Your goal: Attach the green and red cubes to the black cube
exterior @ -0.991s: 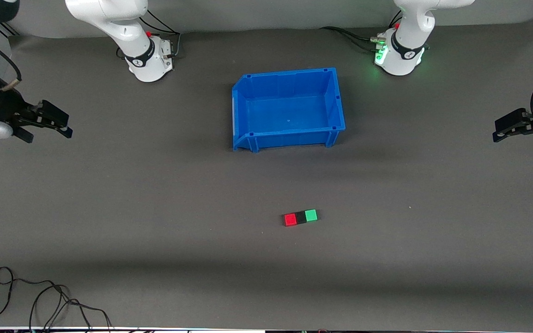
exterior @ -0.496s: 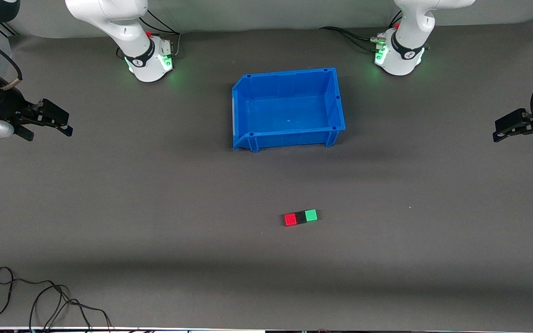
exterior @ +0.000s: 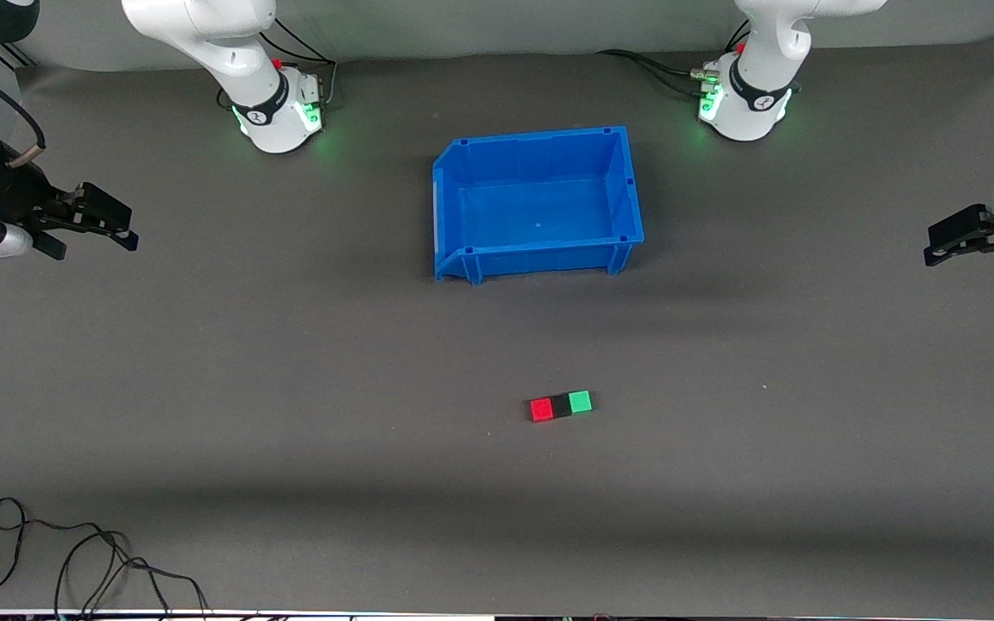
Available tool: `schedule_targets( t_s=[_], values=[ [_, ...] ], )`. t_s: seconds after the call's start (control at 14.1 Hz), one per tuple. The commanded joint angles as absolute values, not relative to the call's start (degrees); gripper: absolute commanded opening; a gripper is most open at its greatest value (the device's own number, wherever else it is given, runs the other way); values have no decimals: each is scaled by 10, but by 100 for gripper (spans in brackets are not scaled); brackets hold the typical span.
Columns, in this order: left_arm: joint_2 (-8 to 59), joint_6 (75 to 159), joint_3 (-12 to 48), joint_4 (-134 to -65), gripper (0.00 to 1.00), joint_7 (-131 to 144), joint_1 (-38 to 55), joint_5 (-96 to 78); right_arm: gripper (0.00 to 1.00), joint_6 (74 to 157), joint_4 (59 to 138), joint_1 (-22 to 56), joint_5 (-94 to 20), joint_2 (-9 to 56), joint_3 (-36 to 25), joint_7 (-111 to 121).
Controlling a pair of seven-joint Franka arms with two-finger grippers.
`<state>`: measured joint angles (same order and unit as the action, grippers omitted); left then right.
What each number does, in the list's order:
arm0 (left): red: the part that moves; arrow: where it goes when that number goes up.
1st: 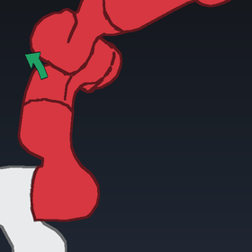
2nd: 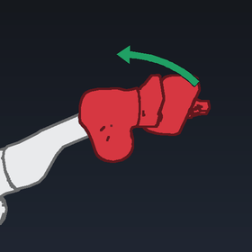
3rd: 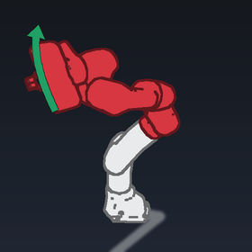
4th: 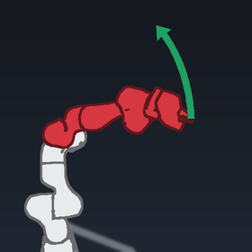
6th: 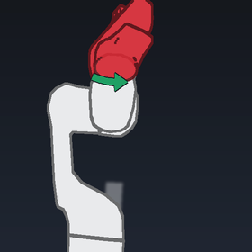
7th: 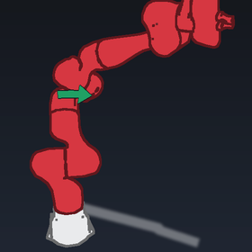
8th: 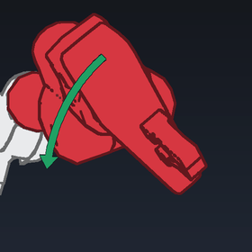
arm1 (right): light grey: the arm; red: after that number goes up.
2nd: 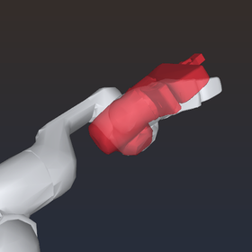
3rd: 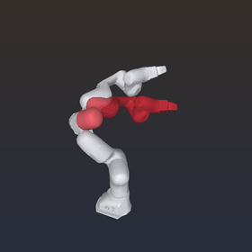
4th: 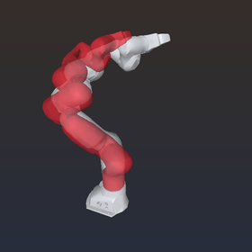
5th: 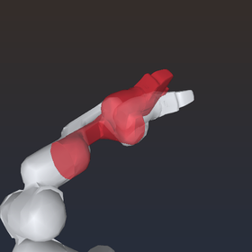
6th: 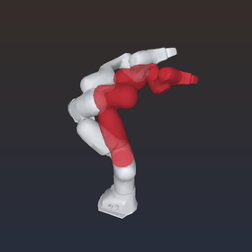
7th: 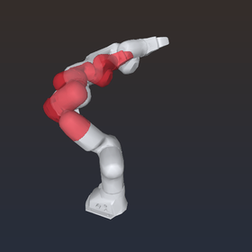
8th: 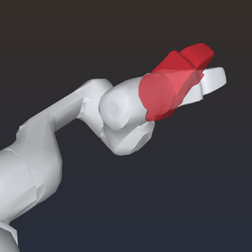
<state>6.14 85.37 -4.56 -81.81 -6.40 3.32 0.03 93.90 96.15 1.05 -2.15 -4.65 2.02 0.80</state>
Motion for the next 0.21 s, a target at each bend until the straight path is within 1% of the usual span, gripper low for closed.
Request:
schedule_targets(
  t_s=[0.0,0.14],
  values=[
    [62,855,-54,-817,100,-62,40,-4,100,935,964,5,-13,-53,26,19],
    [62,855,-54,-818,100,-62,40,-4,100,935,961,5,-13,-51,26,19]
  ],
)
